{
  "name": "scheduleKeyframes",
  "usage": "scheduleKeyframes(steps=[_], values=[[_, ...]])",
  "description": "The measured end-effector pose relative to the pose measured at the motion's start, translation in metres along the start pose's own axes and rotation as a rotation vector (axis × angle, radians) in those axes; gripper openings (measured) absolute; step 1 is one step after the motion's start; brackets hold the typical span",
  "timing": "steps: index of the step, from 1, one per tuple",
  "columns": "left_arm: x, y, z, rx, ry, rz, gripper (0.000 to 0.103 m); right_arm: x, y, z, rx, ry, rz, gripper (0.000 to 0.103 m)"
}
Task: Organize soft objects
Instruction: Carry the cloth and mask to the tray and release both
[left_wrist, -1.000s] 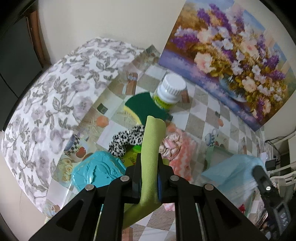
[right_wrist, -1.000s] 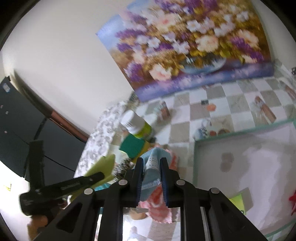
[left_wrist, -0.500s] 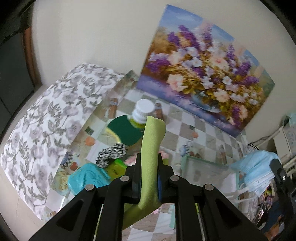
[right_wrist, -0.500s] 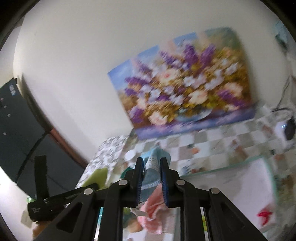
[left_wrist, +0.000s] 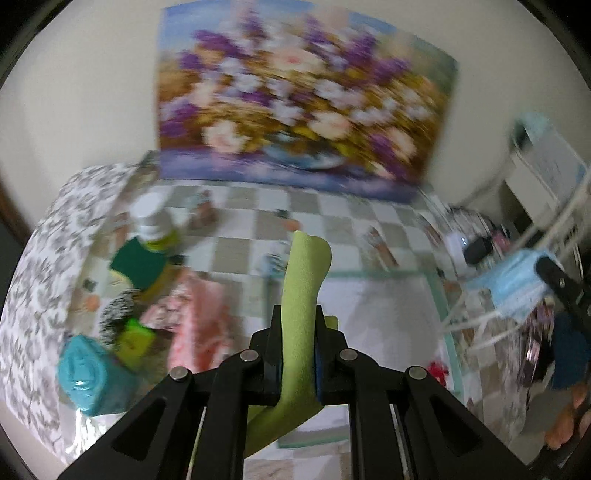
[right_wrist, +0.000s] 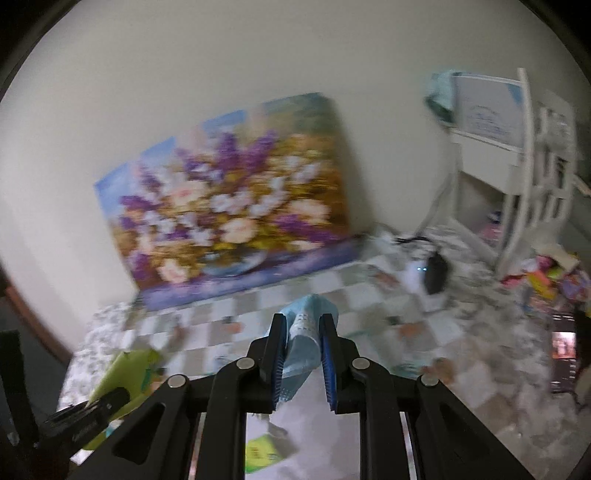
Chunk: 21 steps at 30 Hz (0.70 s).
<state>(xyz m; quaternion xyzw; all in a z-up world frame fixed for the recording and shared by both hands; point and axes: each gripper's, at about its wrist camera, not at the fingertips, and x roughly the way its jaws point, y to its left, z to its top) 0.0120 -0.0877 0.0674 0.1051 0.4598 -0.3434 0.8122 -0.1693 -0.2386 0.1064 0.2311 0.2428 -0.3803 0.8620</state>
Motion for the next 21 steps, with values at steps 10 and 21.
scheduleKeyframes(steps=[10,21], values=[[0.062,-0.064,-0.023,0.161,0.096,-0.041,0.012,0.039,-0.045,-0.011,0.037,0.126,-0.096,0.019],[0.102,-0.047,-0.025,0.105,0.106,-0.037,0.018,0.104,-0.035,-0.05,0.005,0.326,-0.053,0.023]])
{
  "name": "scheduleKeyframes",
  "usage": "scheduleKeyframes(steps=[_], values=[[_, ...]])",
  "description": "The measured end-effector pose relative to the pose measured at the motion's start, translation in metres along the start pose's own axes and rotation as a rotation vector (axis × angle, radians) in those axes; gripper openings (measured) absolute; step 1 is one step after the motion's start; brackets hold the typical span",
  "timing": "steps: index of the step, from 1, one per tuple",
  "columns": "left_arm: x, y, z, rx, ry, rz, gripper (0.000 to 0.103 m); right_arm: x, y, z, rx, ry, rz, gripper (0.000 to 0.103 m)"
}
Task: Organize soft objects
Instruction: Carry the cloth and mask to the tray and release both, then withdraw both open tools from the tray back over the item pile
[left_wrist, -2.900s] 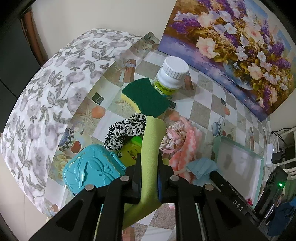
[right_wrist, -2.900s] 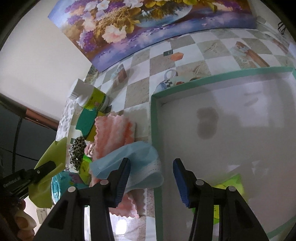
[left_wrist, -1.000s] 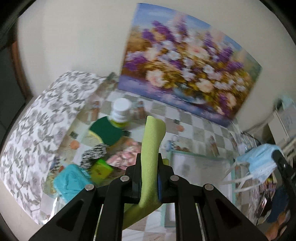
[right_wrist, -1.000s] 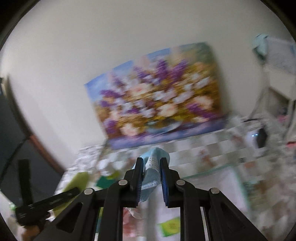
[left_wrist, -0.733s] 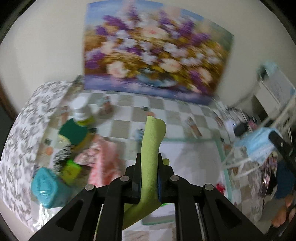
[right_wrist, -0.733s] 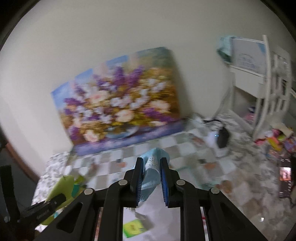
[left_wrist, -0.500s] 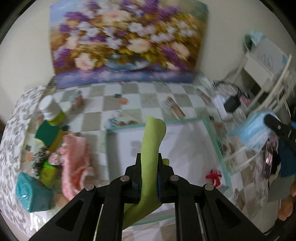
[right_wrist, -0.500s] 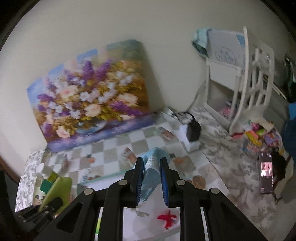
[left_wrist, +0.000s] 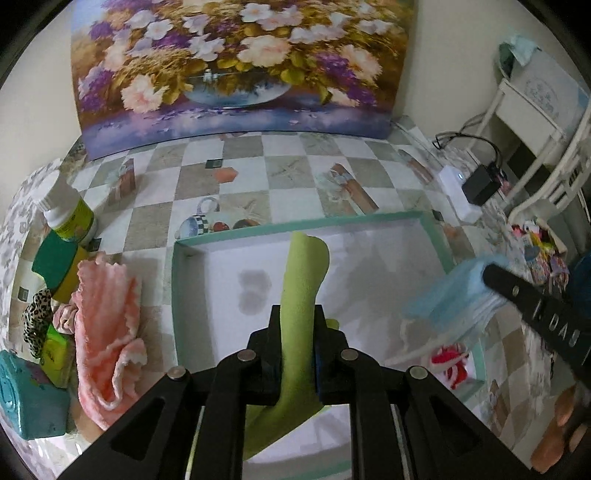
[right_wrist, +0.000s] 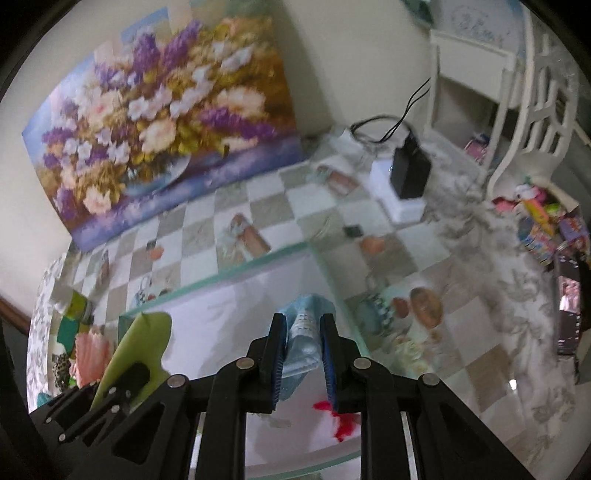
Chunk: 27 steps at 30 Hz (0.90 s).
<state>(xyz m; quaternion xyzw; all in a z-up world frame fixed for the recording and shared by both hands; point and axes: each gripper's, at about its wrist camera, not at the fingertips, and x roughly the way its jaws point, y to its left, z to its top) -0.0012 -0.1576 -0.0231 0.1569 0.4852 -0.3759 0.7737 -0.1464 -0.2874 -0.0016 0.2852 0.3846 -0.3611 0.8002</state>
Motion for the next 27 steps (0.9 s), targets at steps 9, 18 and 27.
scheduleKeyframes(steps=[9,18,27], values=[[-0.009,0.027,0.007,-0.098,-0.011,0.026,0.08,-0.004,0.022,-0.001,-0.089,-0.009,-0.04,0.06],[-0.011,0.077,0.006,-0.29,0.04,0.012,0.096,0.0,0.034,-0.002,-0.156,0.006,-0.134,0.103],[-0.017,0.117,0.003,-0.418,0.036,0.018,0.1,0.002,0.029,-0.003,-0.123,0.032,-0.148,0.103]])
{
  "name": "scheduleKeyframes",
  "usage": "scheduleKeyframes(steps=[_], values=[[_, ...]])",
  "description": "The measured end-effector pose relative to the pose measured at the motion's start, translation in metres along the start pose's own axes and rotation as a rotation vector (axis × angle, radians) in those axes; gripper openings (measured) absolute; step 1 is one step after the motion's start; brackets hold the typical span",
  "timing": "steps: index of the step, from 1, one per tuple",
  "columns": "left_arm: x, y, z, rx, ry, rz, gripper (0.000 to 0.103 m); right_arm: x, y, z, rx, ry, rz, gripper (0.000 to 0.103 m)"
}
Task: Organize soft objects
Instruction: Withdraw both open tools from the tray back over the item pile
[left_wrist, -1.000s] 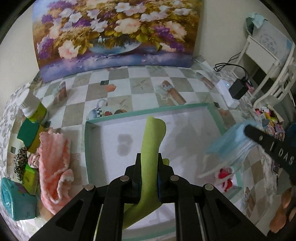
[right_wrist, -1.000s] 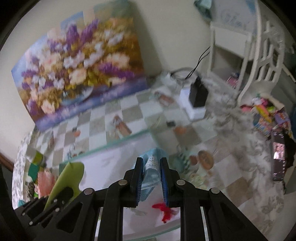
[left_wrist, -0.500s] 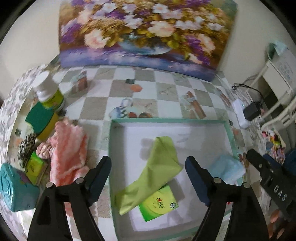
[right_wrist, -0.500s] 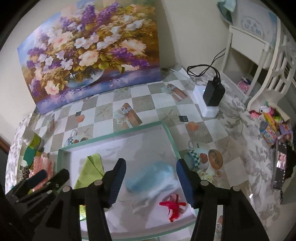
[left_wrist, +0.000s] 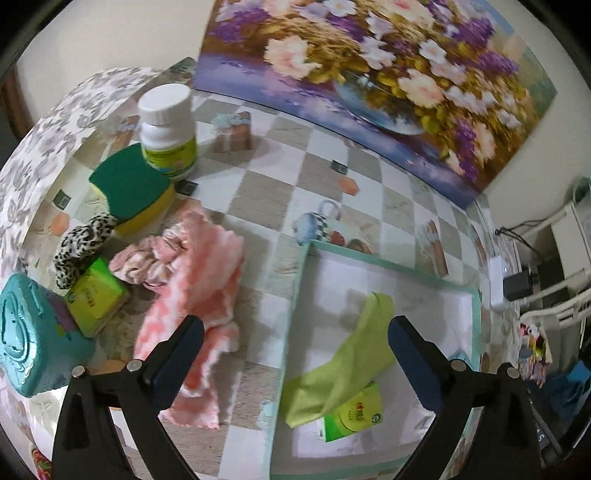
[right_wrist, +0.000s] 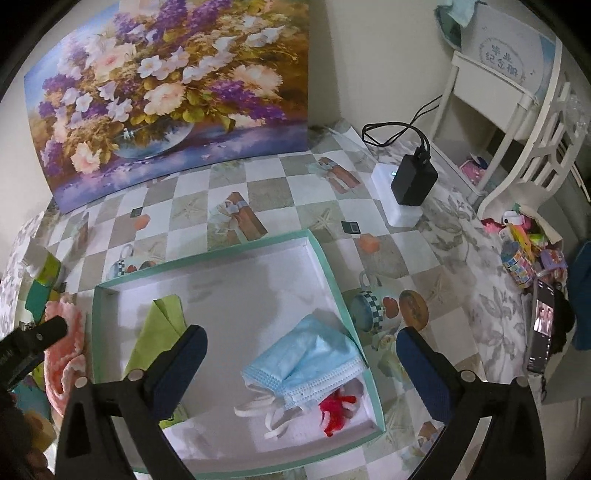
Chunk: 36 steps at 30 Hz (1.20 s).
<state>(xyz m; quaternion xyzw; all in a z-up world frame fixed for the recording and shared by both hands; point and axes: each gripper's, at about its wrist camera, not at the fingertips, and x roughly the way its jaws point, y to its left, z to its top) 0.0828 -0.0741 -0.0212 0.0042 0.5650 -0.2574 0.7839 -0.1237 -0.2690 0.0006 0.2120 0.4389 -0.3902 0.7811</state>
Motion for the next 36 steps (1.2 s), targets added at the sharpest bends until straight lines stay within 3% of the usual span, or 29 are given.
scheduleKeyframes(steps=[5,10,13,19,29,36], values=[[-0.011,0.011,0.006,-0.02,-0.026,-0.007,0.1,-0.001,0.006,0.0,-0.015,0.005,-0.008,0.103],[-0.029,0.021,0.014,-0.057,-0.088,-0.105,0.1,-0.006,0.018,-0.001,-0.049,-0.006,-0.004,0.103],[-0.038,0.023,0.016,-0.052,-0.138,-0.107,0.101,-0.007,0.029,-0.002,-0.076,-0.004,0.015,0.103],[-0.042,0.023,0.018,-0.023,-0.14,-0.098,0.103,-0.011,0.046,-0.005,-0.116,-0.007,0.024,0.103],[-0.062,0.046,0.02,-0.01,-0.177,-0.032,0.103,-0.025,0.082,-0.006,-0.164,-0.04,0.087,0.103],[-0.093,0.108,0.031,-0.104,-0.245,0.165,0.103,-0.042,0.124,-0.01,-0.229,-0.092,0.175,0.103]])
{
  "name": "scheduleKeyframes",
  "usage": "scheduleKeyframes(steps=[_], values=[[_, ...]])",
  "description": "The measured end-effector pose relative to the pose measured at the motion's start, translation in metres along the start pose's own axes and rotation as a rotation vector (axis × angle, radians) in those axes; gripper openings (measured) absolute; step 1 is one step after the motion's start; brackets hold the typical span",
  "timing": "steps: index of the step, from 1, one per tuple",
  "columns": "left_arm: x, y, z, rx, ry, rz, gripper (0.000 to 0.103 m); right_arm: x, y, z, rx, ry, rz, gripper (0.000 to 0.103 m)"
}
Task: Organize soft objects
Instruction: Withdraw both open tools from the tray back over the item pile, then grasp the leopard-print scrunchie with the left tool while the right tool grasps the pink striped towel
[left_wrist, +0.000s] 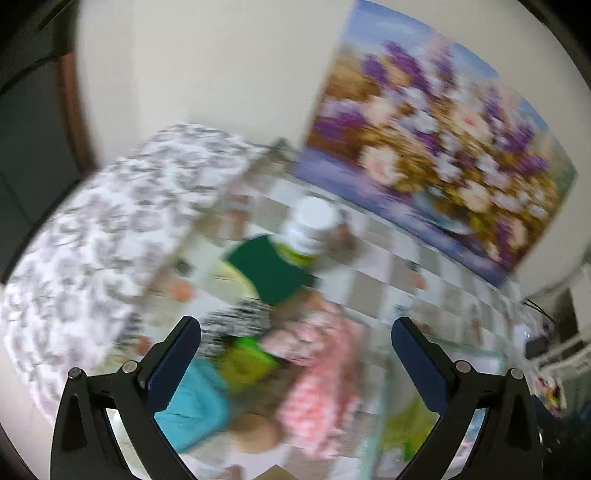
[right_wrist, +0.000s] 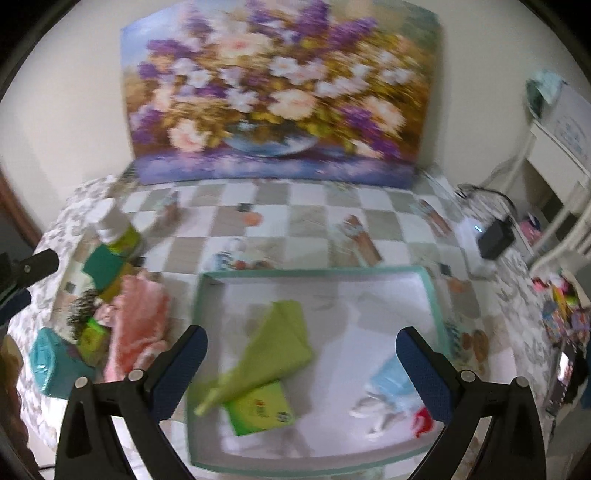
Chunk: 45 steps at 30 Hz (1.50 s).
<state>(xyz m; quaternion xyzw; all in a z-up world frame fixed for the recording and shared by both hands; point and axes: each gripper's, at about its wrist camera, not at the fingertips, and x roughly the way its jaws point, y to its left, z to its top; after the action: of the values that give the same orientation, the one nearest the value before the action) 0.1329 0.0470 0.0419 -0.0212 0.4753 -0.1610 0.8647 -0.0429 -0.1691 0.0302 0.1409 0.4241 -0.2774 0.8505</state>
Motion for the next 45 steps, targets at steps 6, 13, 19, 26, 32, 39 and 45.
scheduleKeyframes(steps=[6,13,19,26,32,39,45], values=[[0.017,0.057,0.004,-0.122,0.083,0.117,0.103,0.004,0.05,0.003,-0.068,0.002,0.086,0.103],[0.027,0.074,0.005,-0.181,0.091,0.061,0.103,0.027,0.102,-0.007,-0.136,0.058,0.186,0.103],[0.04,0.059,0.006,-0.15,0.115,-0.005,0.103,0.048,0.123,-0.017,-0.165,0.117,0.234,0.103],[0.049,0.027,0.002,0.027,0.154,0.034,0.103,0.075,0.133,-0.03,-0.137,0.22,0.327,0.086],[0.056,0.018,0.001,0.084,0.183,0.048,0.103,0.089,0.142,-0.036,-0.153,0.254,0.352,0.06],[0.071,0.01,0.001,0.104,0.221,0.056,0.103,0.098,0.135,-0.034,-0.137,0.252,0.383,0.017],[0.09,0.009,0.0,0.118,0.266,0.067,0.098,0.104,0.139,-0.03,-0.155,0.254,0.383,0.012]])
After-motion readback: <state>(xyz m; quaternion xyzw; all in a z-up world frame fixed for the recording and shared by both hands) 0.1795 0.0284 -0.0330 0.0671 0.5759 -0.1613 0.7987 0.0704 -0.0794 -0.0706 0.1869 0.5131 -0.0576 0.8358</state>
